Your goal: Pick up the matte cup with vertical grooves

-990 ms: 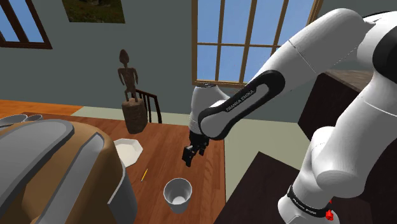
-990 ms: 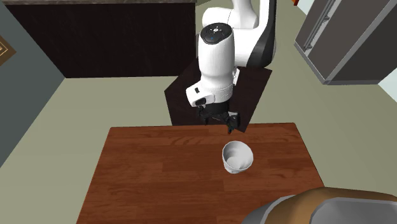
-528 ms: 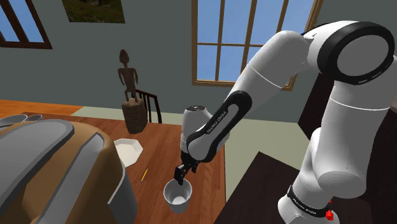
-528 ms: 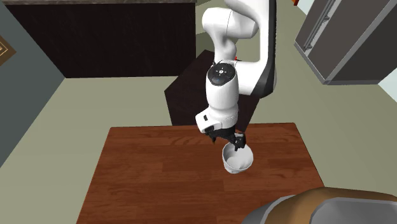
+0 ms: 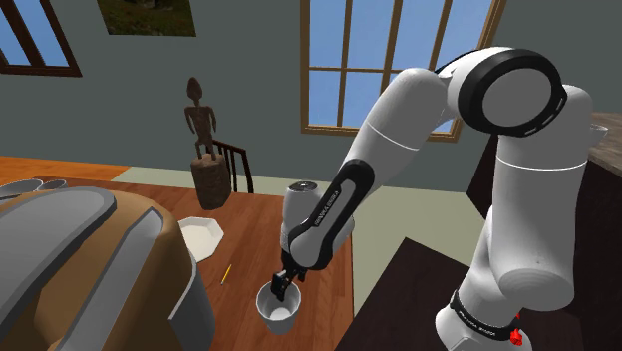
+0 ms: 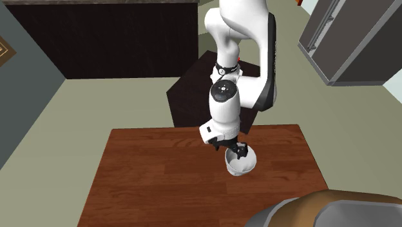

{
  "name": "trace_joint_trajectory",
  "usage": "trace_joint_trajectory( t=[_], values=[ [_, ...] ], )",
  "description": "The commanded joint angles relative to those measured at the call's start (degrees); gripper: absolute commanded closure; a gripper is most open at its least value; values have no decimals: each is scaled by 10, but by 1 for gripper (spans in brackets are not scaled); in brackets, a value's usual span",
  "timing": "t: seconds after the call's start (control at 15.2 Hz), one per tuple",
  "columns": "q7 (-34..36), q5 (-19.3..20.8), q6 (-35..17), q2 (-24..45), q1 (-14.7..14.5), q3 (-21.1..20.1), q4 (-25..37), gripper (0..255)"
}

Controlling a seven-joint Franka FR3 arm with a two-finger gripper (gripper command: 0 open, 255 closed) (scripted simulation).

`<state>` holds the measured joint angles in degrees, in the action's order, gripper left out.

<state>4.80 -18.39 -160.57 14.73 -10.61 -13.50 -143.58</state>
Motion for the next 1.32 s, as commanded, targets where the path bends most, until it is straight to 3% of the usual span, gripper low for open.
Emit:
trace_joint_trajectory(
  t=[0.0, 0.07, 0.13, 0.73, 1.25],
  values=[
    [-3, -1, -11, 13, 1, 0, 3, 0],
    [-3, -1, -11, 13, 1, 0, 3, 0],
    [-3, -1, -11, 12, 1, 0, 1, 255],
    [-3, -1, -11, 13, 1, 0, 3, 255],
    [11, 5, 52, -56, 1, 2, -4, 255]
  ],
)
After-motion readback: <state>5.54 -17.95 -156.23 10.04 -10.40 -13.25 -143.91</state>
